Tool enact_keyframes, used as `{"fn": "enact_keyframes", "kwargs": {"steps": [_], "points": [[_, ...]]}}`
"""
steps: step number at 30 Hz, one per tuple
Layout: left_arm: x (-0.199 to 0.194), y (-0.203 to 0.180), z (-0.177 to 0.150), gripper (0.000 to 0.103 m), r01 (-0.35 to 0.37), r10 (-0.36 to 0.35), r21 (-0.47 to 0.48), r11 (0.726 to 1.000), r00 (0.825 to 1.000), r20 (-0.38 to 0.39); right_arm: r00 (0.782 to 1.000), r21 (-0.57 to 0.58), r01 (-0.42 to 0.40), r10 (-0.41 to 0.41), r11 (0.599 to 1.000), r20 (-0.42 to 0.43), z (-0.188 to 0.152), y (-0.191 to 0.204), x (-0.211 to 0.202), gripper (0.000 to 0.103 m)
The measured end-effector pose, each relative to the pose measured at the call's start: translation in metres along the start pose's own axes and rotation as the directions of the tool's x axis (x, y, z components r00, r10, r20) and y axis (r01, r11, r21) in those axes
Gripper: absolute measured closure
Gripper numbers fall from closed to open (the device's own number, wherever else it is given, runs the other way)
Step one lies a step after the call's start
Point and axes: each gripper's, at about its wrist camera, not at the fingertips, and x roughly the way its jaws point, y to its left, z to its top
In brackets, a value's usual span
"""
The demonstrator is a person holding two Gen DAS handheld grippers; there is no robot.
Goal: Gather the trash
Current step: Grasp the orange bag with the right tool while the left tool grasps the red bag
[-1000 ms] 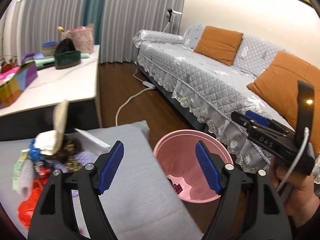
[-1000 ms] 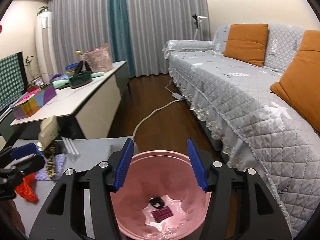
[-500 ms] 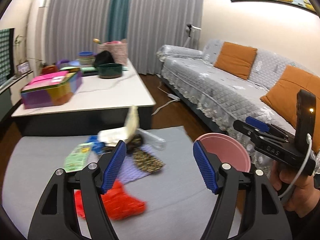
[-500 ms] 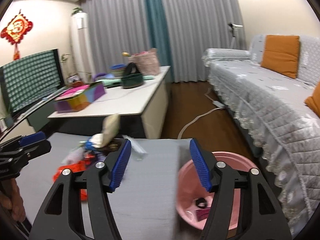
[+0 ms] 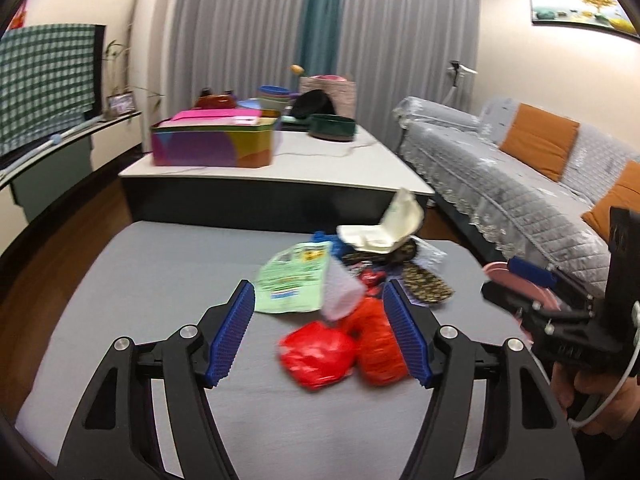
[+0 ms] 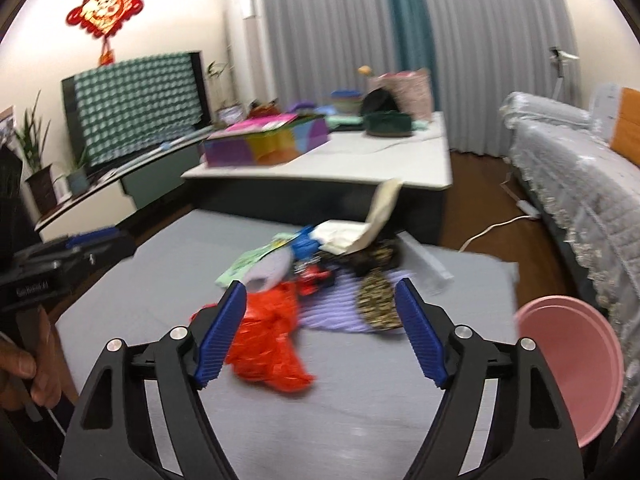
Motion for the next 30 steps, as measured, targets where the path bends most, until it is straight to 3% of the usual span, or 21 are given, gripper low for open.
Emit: {"fn": "enact_keyframes", "kwargs": {"steps": [12,14,16,19,27,30], "points": [[0.013,0.034,-0.019,0.038,-0.038,0.036,-0.039,0.999,0.999,-0.041,0.976,-0.04,-0.097,0.088,0.994,-0.201,-0.031,0.035,0.08,0.022],[0.018,0.034,-0.022,0.038,-0.034,0.032,-0.042,0.999,0.998,-0.05,0.971,-0.031,-0.108,0.099,0.994,-0.22,-0.034,0.034,0.085,0.03],[0.026,0.033,-0.025,0.038,-0.028,0.024,-0.048,0.998,0.997,-0.067,0.967,-0.021,-0.126,0.118,0.992,-0.227,-0.035,0.033,0.086,0.044],[0.038,0.028,-0.032,0.038,-0.02,0.015,-0.052,0.998,0.995,-0.094,0.968,-0.025,-0.136,0.128,0.99,-0.216,-0.035,0.031,0.081,0.054],[0.084,0.009,-0.052,0.037,-0.011,-0.001,-0.062,0.998,0.979,-0.203,0.986,-0.027,-0.075,0.07,0.997,-0.148,-0.026,0.008,0.055,0.06],[0.098,0.001,-0.057,0.033,-0.015,0.002,-0.051,0.999,0.97,-0.244,0.988,-0.024,-0.058,0.054,0.998,-0.143,-0.027,-0.002,0.049,0.063]]}}
